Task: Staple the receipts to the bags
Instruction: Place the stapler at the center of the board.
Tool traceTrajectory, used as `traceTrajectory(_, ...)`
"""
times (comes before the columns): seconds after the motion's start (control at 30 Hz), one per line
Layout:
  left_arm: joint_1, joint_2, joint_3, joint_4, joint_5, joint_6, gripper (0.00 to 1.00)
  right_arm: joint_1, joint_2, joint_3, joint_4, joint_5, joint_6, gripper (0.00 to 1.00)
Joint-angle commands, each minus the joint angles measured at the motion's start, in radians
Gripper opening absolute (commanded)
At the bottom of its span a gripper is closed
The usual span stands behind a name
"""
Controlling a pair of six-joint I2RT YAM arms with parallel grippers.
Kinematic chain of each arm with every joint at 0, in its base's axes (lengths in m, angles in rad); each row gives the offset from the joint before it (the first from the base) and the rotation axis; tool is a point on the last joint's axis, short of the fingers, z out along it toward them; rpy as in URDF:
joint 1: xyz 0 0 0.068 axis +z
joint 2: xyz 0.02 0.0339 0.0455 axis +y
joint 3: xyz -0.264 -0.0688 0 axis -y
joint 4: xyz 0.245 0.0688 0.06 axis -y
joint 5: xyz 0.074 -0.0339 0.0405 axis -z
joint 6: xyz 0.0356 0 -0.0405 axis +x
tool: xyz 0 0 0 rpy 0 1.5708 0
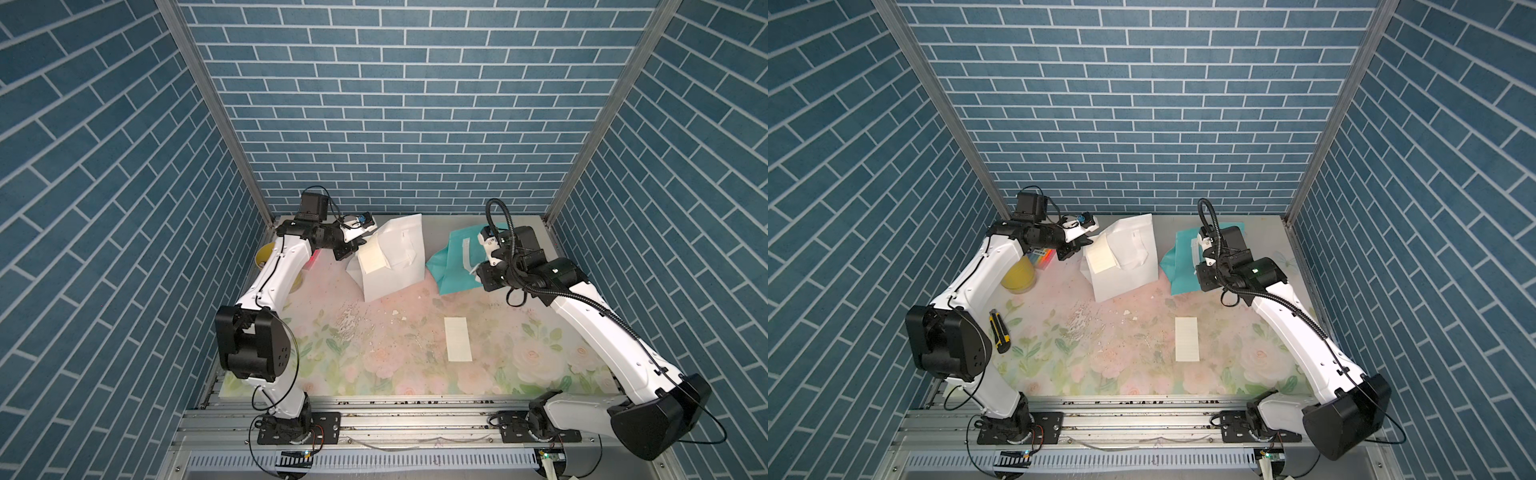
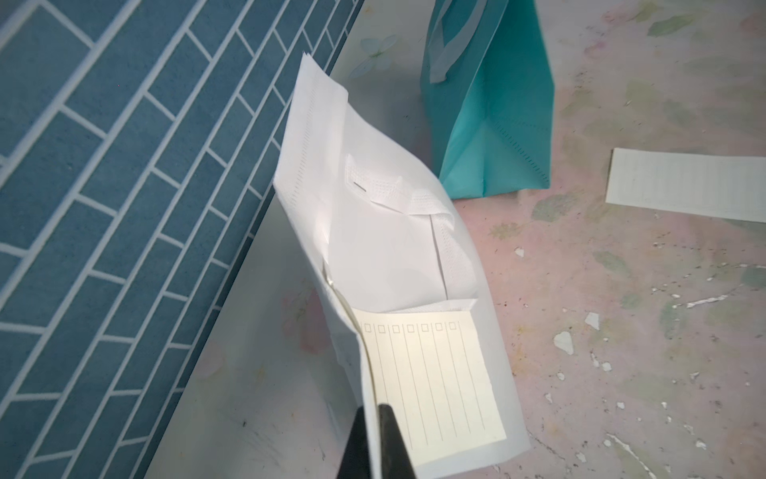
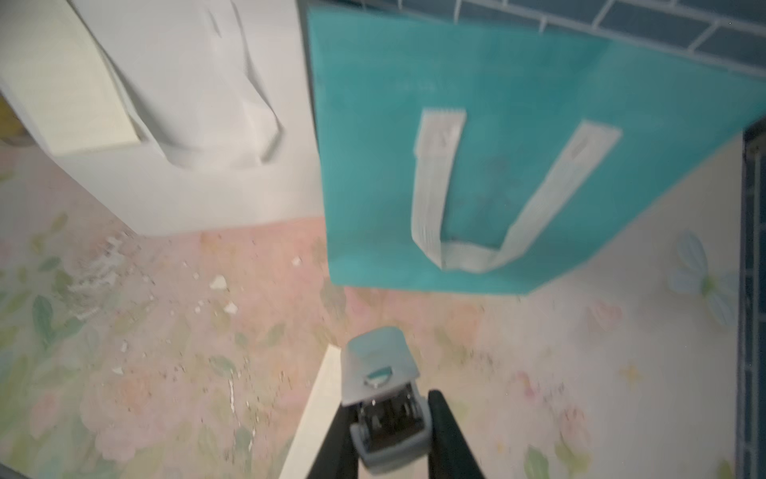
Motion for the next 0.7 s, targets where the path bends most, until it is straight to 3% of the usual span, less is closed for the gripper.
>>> traceTrajectory(0.0, 0.023, 0.042, 0.016, 0.055, -0.139, -0.007, 0.0, -0.058, -0.015, -0.031, -0.28, 0.049, 0.147, 0.0)
traceTrajectory(0.17, 0.042, 0.058, 0.029, 0.155, -0.175, -0.085, 0.13, -0.169, 0.102, -0.086, -0.417, -0.095, 0.182, 0.0)
traceTrajectory(0.33, 0.045, 0.055, 0.034, 0.19, -0.132, -0.151, 0.22, -0.21, 0.247, -0.12, -0.414, -0.201, 0.162, 0.0)
traceTrajectory(0.43, 0.046, 0.056, 0.03, 0.208, -0.137, -0.175, 0.26, -0.222, 0.333, -0.12, -0.395, -0.217, 0.143, 0.0)
traceTrajectory(0.67, 0.058, 0.035, 0.043, 0.283, -0.137, -0.317, 0.47, -0.252, 0.517, -0.069, -0.378, -0.2, 0.095, 0.0)
